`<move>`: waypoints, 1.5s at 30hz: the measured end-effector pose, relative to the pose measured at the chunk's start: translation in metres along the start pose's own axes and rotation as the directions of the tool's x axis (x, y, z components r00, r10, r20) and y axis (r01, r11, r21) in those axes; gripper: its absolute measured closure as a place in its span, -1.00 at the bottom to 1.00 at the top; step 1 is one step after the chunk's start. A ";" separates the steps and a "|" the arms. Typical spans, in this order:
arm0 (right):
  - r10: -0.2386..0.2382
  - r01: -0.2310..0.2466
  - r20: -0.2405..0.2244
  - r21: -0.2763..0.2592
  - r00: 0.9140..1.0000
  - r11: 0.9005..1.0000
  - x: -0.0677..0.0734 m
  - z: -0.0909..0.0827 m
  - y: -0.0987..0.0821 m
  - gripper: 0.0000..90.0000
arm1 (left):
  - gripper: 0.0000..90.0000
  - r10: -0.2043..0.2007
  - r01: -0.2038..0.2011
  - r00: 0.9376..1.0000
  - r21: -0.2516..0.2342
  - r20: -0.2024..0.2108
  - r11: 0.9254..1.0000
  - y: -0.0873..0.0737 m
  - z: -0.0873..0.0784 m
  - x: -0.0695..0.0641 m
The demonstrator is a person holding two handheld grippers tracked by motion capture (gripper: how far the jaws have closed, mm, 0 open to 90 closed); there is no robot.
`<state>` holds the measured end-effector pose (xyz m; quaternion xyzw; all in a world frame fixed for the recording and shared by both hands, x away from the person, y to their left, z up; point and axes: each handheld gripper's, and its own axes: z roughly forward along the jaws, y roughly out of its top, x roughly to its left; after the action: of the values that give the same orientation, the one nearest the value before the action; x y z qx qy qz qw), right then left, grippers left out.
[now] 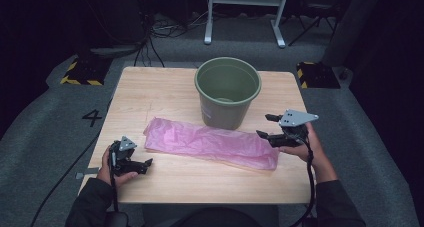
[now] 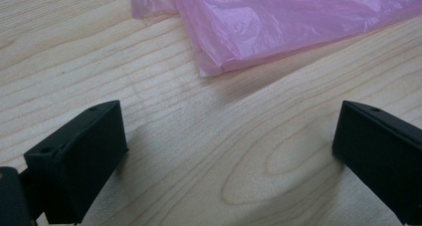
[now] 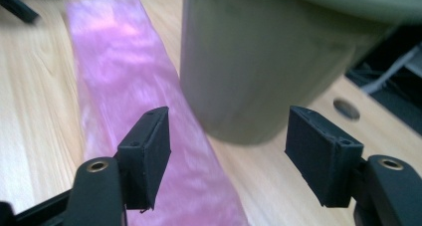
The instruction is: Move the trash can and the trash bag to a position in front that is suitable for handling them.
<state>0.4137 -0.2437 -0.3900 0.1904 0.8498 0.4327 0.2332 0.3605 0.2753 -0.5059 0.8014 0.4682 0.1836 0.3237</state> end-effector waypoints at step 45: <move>0.224 -0.201 -0.062 0.260 0.973 0.944 -0.017 0.022 -0.113 0.52 | -0.99 0.101 -0.102 0.991 0.003 0.083 0.995 0.047 0.044 -0.033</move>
<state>0.4259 -0.3007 -0.4907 0.2891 0.8821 0.3519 0.1201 0.4002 0.2147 -0.5047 0.8323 0.4136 0.1649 0.3302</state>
